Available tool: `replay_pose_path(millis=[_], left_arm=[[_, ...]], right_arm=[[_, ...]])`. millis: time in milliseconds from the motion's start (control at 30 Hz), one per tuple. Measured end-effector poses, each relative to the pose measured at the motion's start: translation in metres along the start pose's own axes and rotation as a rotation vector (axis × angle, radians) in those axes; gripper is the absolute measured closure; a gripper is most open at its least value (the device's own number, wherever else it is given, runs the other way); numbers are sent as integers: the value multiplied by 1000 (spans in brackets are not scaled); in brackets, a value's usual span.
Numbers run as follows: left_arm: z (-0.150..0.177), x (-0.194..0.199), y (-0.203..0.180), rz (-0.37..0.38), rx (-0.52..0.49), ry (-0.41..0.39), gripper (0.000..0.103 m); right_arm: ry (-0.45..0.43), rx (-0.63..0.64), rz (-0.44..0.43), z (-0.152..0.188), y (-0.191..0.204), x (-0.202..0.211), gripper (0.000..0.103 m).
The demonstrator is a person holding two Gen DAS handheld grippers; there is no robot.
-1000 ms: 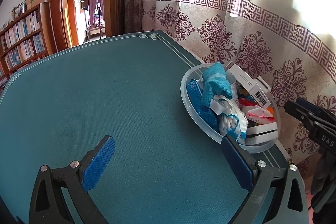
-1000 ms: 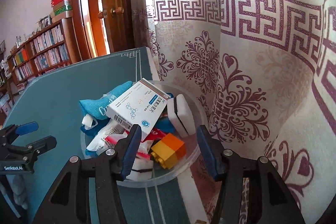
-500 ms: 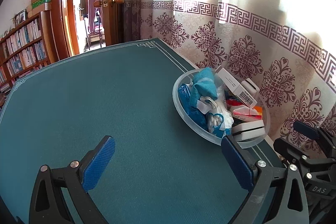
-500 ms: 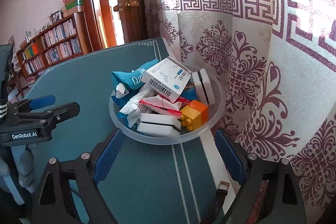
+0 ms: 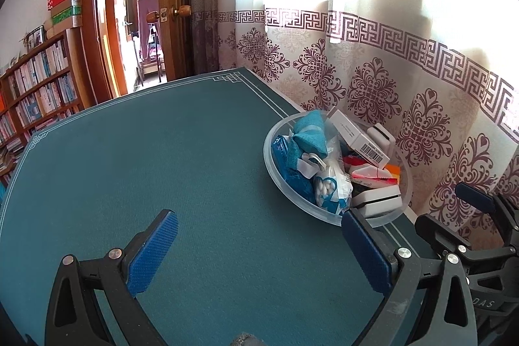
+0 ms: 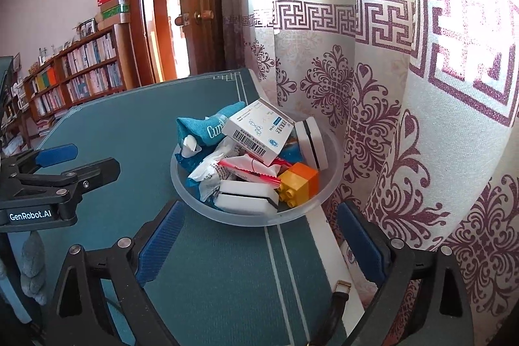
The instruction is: Organize objects
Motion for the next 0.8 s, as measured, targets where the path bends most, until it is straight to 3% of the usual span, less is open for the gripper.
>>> replay_pose_path(millis=[267, 800], left_arm=[[2, -2, -7, -32, -37, 13, 0], [-3, 6, -14, -27, -58, 2, 0]], right_arm=[[-8, 12, 12, 1, 1, 0, 5], [-13, 4, 2, 0, 3, 0, 4]])
Point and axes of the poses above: each gripper's, at about its wrist camera, not at the fingertips, and x roughly against the way its jaws point, y to its left, z to its underside, the point moved 5 cm from there along -x, roughly the way its jaws point, and after that the axes turned 11 degrees about -x, right-handed, at the moved point
